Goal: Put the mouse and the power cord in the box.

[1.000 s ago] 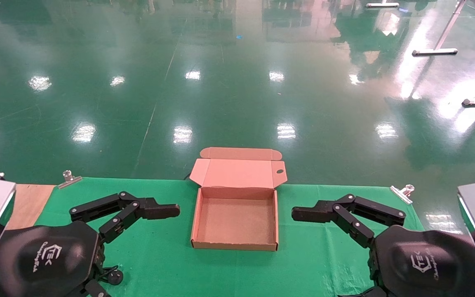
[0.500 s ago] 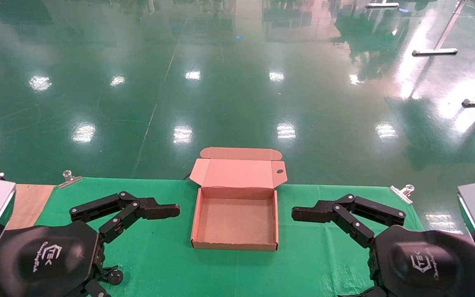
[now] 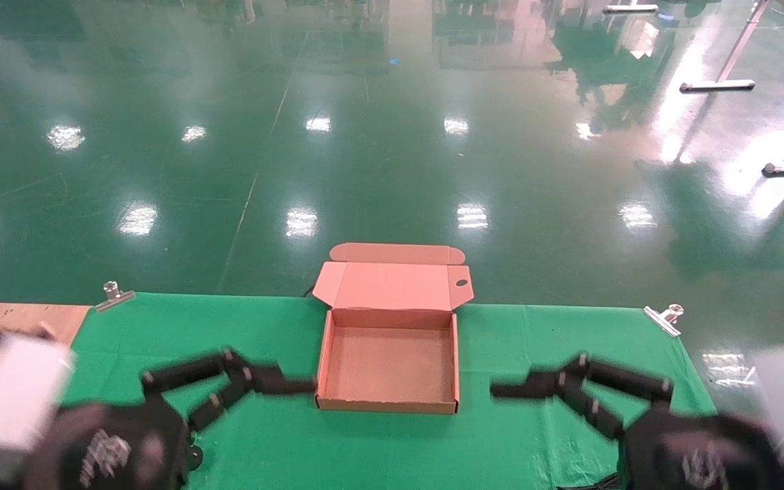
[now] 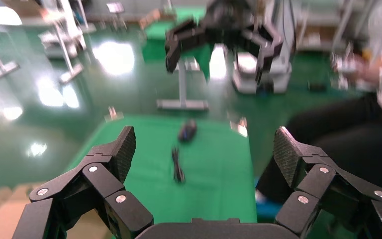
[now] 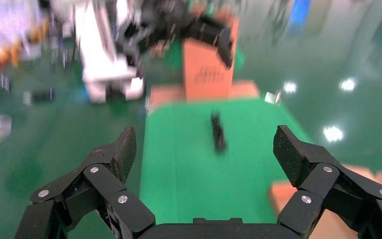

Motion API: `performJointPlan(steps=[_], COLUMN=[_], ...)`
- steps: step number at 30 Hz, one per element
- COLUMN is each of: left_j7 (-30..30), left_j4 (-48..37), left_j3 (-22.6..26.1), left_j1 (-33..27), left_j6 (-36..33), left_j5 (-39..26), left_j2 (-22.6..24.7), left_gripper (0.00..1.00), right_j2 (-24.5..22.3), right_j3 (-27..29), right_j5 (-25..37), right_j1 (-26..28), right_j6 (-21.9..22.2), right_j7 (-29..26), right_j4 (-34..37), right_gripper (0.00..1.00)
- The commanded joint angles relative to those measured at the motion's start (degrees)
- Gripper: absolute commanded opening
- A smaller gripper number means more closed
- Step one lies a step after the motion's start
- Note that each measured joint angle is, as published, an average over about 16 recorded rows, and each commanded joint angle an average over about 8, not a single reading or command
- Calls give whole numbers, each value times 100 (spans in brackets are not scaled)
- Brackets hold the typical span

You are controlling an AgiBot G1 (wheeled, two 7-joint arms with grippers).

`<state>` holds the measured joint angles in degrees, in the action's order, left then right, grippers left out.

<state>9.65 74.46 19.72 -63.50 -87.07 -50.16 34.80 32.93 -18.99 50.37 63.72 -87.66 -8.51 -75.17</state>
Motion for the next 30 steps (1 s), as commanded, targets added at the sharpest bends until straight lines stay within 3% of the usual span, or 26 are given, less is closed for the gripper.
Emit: performJointPlan(steps=[1,9,18,24,30], left_j7=[6,-536,-1591,-2467,-3193], left_j4=[73,-497,-1854,-3001,-4254], left_j3=[119,630,1193,1613,1919], left_j1=[-85,-317,-989,-1547,-2024], left_j6=[-49,-87,402,953,1502], left_j5=[-272,-1791,-3693,-4822,-5523], left_j2=[-23,-131,301,897,1498], left_gripper=[100,100,100,100,100], right_j2=[-100,12,863,1454,2063], right_j3=[-67,-975,-2029,-2502,-2783], right_j5=[237,2441,4856,5944,6458], right_j1=[41,942,1638,1748,1920], right_j6=[-81,-124,230,488,804], right_j7=[64,599,856,962,1496], right_j4=[-79,-218,-162,326,1526], right_gripper=[100,100,100,100,100])
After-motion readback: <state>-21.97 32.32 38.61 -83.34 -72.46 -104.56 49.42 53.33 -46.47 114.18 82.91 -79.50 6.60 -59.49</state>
